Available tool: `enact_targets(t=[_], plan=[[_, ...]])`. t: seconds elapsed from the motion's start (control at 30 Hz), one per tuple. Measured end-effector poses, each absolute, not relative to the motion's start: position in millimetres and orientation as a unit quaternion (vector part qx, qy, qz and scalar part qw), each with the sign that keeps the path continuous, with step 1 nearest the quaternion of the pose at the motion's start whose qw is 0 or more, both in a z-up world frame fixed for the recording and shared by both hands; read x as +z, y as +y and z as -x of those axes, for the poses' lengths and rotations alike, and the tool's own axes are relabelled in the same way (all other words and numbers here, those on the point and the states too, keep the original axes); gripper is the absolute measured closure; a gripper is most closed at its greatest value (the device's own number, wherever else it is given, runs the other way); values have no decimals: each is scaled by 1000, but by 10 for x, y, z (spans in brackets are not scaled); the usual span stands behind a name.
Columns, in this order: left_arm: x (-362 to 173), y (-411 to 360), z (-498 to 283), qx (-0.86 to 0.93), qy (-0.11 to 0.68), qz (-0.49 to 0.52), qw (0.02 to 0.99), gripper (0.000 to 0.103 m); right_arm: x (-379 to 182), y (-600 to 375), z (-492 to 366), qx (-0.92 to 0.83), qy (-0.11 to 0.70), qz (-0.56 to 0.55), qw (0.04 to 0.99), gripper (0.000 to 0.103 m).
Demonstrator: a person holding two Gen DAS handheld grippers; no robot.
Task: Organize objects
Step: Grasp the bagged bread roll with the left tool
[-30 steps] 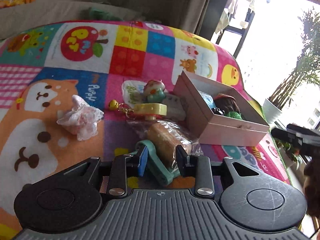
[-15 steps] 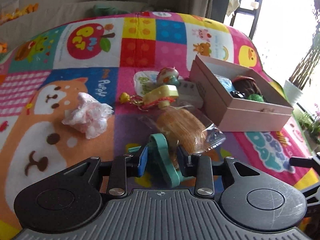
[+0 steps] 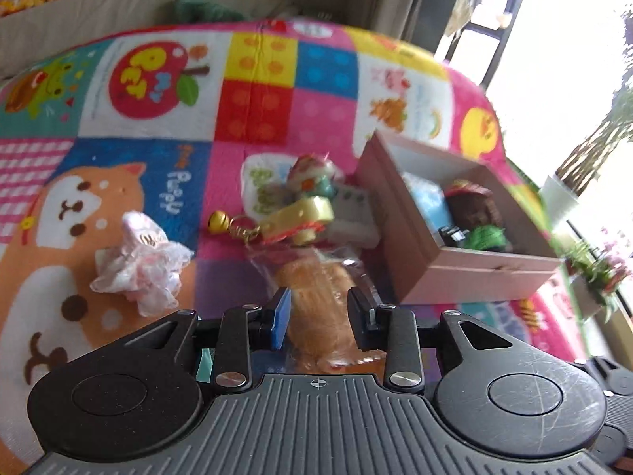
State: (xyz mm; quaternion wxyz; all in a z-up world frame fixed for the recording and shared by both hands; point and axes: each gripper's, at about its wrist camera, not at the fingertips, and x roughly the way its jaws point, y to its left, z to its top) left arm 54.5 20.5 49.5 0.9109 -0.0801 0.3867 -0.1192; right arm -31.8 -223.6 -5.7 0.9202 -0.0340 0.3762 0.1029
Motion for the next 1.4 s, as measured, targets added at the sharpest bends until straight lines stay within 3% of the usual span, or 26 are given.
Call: enact_targets(t=[0.17,0.27,0.4,0.5,0.57,0.77,1.1,1.4], plan=[[407,146,-759,-116,382,103,911,57,-59,-2238,319,103,376,34,920,0],[361,-7,-849,-122,390,74,909,38,-58,-2237,320,103,376,34,920,0],[241,-188,-908,-107,397,8,912,27,-58,-2238,319,103,376,34,920,0],[244,-140,-846,-105,384,23,917,32,-58,-2239,321,103,376,34,920,0],[274,-74,-732,-112,374,33,920,42,-59,-2238,320,103,376,34,920,0],[470,275,-111,-159,341,63,925,43,-48,-2236,322,99,377,30,920,0],[530,1446,337,13,276,164,947,43,-21,-2131,236,94,382,22,919,0],[471,1731,423,18,254,194,948,43,300,-1008,93,253,333,79,905,0]])
